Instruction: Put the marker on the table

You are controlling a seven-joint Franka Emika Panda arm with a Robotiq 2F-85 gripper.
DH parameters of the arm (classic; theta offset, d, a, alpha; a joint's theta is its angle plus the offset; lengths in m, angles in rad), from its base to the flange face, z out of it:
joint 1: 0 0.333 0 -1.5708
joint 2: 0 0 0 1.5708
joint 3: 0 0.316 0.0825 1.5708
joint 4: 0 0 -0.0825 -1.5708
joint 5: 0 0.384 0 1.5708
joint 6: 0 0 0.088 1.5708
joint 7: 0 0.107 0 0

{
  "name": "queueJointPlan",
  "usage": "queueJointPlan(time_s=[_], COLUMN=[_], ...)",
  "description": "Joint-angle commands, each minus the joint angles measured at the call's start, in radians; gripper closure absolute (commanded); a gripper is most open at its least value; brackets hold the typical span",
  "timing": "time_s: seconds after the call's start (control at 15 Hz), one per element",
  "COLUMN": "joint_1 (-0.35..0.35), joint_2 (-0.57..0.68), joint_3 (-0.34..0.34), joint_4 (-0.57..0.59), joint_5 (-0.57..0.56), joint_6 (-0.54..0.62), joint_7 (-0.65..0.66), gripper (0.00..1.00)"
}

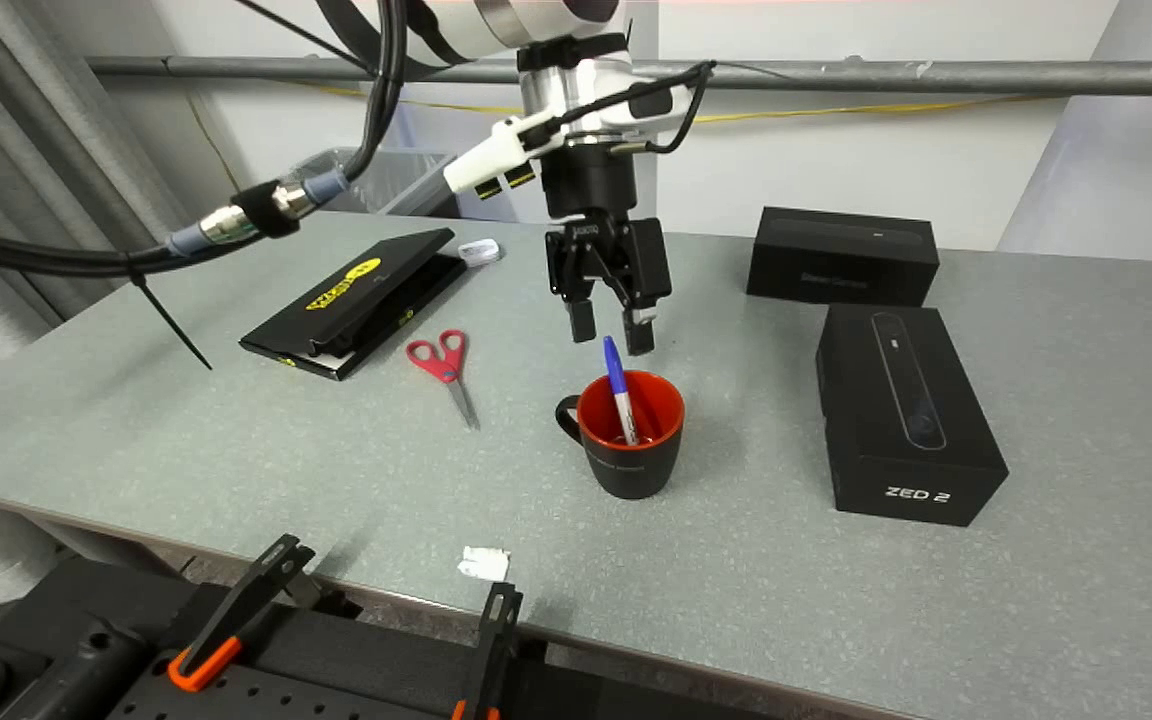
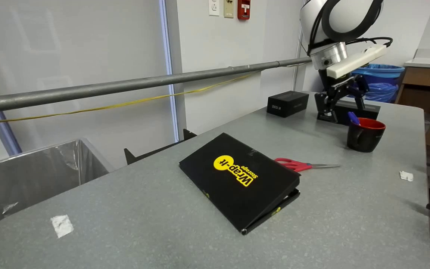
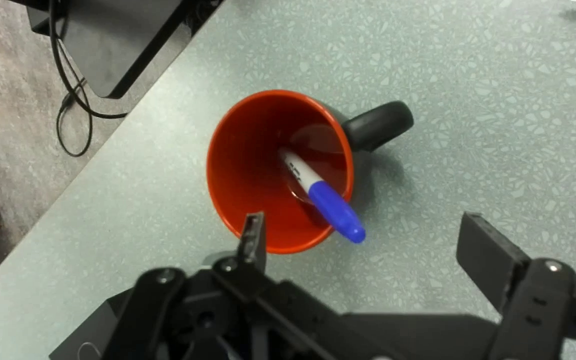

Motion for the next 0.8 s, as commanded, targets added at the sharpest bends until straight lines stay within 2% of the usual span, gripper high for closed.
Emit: queueJointPlan(time_s=[0.0, 0.4, 0.47, 0.53, 0.67, 0.73], joint_1=[0.034, 0.048, 0.049, 0.049, 0.045, 0.043], joint_2=[0.054, 0.039, 0.033, 0.033, 0.038, 0.041], joint_3=[-0.022, -0.032, -0.032, -0.033, -0.031, -0.03], joint_4=[0.049, 0.031, 0.027, 0.028, 0.036, 0.039], joint_5=[-0.03, -0.034, -0.035, -0.032, -0.024, -0.023], joint_6=[-0.027, -0.06, -0.07, -0.078, -0.096, -0.102], joint_7=[0.067, 0.086, 0.087, 0.09, 0.087, 0.086], gripper=[0.0, 0.0, 0.04, 0.26, 0.31, 0.4])
